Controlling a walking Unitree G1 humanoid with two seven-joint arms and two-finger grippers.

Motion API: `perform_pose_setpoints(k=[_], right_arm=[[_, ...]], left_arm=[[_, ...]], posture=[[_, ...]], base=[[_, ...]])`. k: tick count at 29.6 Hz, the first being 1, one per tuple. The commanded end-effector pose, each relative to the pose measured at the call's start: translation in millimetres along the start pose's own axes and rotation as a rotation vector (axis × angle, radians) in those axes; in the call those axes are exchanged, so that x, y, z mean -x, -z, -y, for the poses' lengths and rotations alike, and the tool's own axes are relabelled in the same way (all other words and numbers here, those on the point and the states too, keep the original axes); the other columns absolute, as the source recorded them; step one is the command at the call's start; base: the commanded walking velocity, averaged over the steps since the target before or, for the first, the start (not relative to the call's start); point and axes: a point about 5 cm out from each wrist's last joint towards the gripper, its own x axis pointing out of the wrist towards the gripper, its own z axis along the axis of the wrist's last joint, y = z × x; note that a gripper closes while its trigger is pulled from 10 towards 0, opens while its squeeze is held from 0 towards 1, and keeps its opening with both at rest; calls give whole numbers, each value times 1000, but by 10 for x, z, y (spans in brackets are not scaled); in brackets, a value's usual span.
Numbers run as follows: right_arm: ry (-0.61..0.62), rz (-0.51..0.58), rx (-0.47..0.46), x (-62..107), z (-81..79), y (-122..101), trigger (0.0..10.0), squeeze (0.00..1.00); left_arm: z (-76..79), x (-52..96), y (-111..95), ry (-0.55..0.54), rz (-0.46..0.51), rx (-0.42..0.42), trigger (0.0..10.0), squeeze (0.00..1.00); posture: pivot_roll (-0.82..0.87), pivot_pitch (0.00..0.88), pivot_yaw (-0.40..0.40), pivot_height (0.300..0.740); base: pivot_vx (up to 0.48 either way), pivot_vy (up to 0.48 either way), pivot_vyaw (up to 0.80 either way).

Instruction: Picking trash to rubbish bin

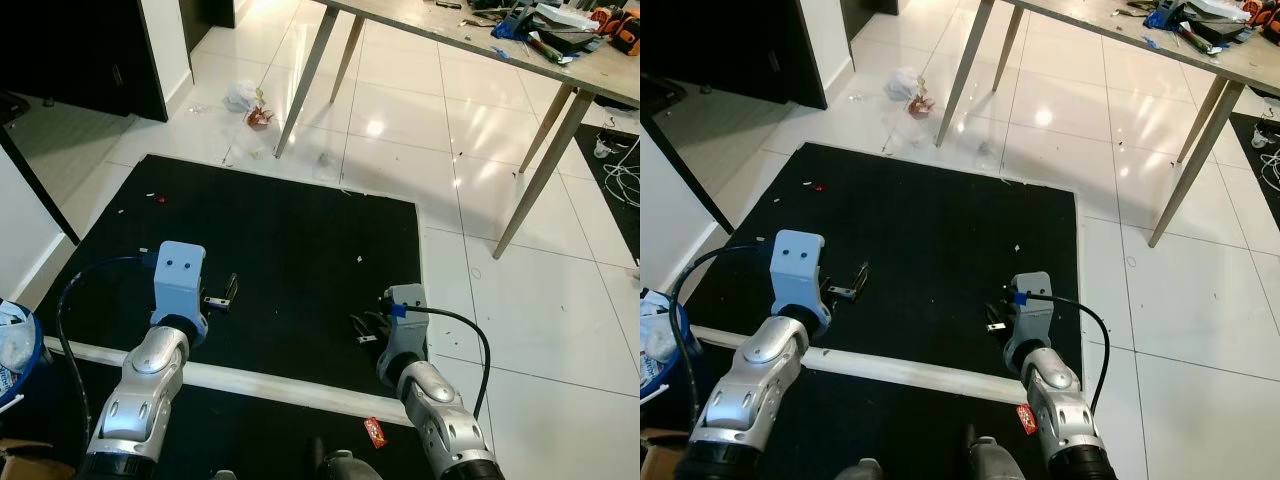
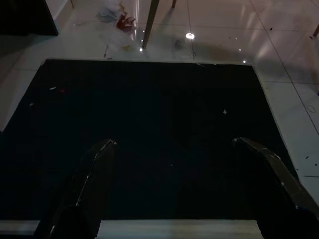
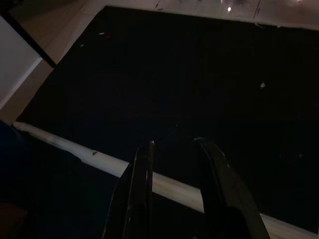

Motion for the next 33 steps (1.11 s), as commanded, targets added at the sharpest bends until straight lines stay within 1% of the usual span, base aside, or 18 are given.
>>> perform_pose_setpoints(k=[1,3,6,8,14,17,29,32,33], right_arm=[[31,-26,-16,33,56,91,10000,0],[36,-28,-16,28,69,96,10000,0],[39,-29,-14,26,73,103,10000,0],[39,-29,-12,28,73,110,10000,0],[35,-36,-12,49,40,141,10000,0],[34,-35,-13,54,36,146,10000,0],[24,-25,-21,56,-34,146,10000,0],[27,-19,-21,60,-21,147,10000,0],[27,-13,-22,57,-24,132,10000,0]], left_arm=[[19,18,111,6,-33,8,10000,0],[28,20,133,9,-43,4,10000,0],[21,25,183,2,-89,-30,10000,0],[16,31,204,0,-112,-38,10000,0],[-22,30,148,-23,-76,-2,10000,0],[-18,33,148,-23,-73,-1,10000,0],[54,7,113,-10,-64,8,10000,0],[89,-12,115,-4,-65,8,10000,0],[124,-26,97,8,-63,8,10000,0]], posture=[[74,162,-50,740],[74,154,-55,740],[70,146,-60,740],[71,144,-61,740],[76,145,-73,740],[76,145,-73,740],[68,138,-72,740],[67,132,-69,740],[64,134,-70,740]], base=[[289,0,0],[285,0,0],[290,0,0],[300,0,0],[341,0,0],[386,0,0],[391,0,0],[393,0,0],[390,0,0]])
